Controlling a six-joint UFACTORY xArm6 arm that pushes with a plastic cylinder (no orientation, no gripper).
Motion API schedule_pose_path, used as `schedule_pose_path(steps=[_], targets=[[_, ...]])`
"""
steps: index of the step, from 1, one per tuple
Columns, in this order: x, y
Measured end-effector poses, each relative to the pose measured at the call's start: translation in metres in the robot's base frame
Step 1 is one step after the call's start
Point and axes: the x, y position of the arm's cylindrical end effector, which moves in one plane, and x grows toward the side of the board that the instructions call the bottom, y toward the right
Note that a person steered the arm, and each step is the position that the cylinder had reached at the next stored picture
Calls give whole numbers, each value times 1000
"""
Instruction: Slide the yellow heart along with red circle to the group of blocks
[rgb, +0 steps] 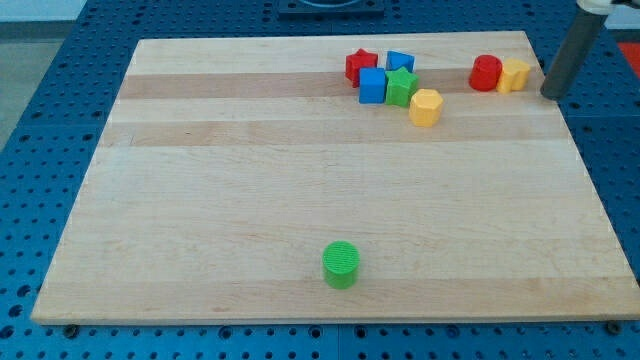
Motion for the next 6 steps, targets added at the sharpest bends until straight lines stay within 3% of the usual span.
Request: schedule_pose_path(steps=[6], targets=[[-33,-61]])
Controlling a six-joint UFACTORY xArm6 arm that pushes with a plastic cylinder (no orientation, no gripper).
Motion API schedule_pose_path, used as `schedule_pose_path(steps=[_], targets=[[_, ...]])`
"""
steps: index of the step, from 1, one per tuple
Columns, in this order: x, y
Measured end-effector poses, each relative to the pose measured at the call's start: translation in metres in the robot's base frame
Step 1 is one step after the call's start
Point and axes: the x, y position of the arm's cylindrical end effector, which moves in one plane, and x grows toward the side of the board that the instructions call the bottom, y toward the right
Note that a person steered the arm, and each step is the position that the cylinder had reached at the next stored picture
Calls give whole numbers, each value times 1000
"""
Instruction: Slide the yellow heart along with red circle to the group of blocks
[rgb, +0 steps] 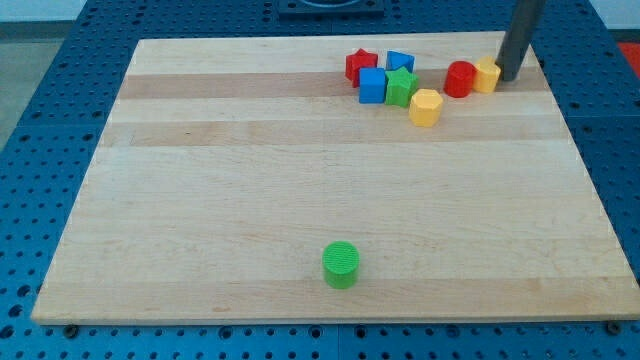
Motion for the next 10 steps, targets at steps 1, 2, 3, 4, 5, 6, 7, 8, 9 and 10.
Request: schedule_pose_path(steps=[1,2,3,4,5,6,7,8,9,10], targets=[[0,-15],[0,-29],[0,-42],[0,-54],[0,-65],[2,-76],[4,-87],[7,-97],[11,-105],[10,-88]])
